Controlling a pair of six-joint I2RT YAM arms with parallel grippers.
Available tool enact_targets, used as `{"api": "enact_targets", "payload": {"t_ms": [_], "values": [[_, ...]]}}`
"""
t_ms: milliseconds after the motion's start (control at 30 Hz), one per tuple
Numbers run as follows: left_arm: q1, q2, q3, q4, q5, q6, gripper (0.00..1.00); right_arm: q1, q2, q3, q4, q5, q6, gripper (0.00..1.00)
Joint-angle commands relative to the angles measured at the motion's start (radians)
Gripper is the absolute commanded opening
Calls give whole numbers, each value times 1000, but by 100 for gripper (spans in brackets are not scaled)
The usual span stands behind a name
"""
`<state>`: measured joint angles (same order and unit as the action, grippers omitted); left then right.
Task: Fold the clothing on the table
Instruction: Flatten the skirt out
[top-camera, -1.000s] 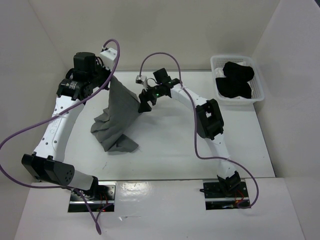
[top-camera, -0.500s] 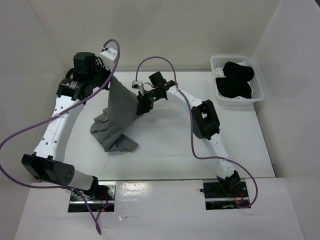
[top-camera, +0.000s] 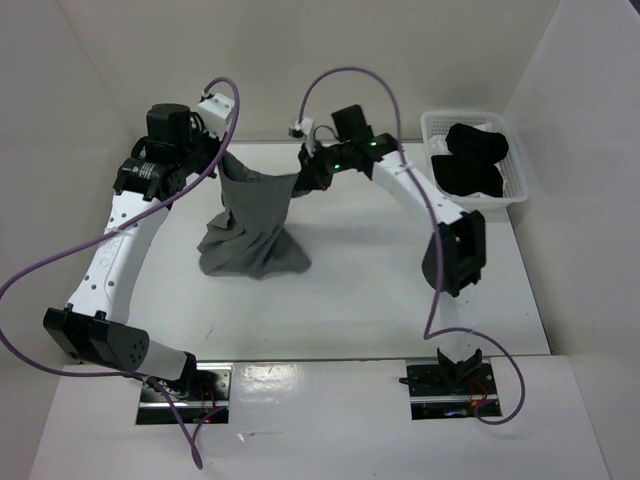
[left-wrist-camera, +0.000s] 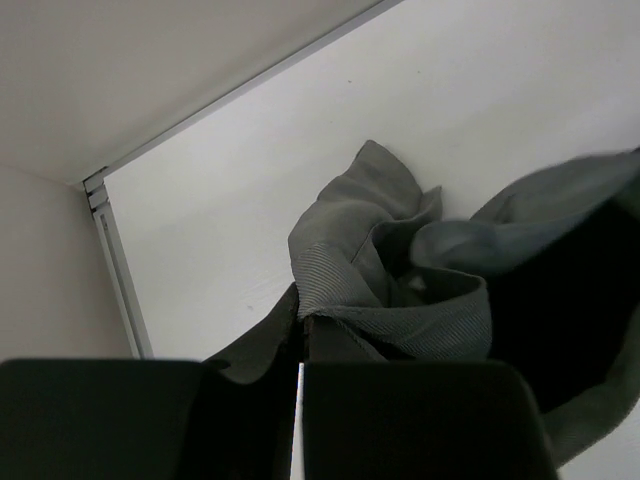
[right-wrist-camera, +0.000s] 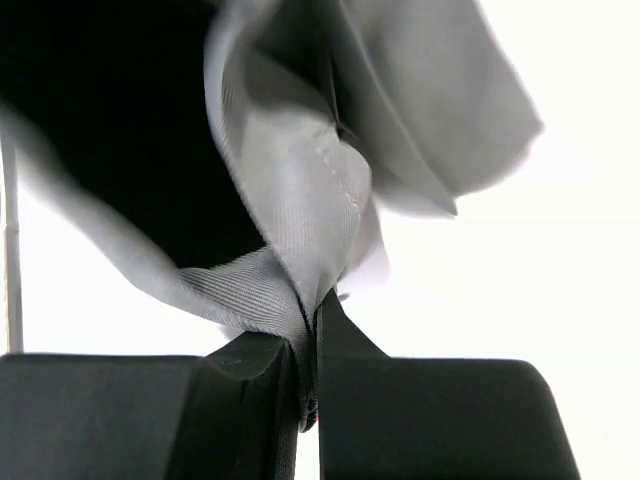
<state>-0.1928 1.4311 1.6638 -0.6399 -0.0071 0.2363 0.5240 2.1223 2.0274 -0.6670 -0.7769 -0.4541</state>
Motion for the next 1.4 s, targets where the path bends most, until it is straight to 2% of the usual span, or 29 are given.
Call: {"api": "enact_targets", "payload": {"t_ms": [0,167,467,667,900,1067,1233,1367], "values": [[4,-31,-6,55,-15,1,2,-39,-224,-34,27,50,-1,3],[4,-41,36,37,25,1,1,-39,-386,-93,-34,77,-34,3],[4,-101,99,-13,120,1,1,-48,-508,-162,-75,100,-83,3],[16,-237,47,-55,180,52,1,-48,-577,-180,-97,100,-101,1],[79,-400,-13,-86,282,61,1,-68,-639,-171,-131,-4,-101,0],[108,-458,-74,-96,344,61,1,-68,-673,-162,-149,-76,-101,0],[119,-426,-119,-96,384,40,2,-68,-658,-205,-137,-90,-81,0],[119,-301,-128,-75,409,20,2,-68,-572,-255,-114,-90,-63,0]]}}
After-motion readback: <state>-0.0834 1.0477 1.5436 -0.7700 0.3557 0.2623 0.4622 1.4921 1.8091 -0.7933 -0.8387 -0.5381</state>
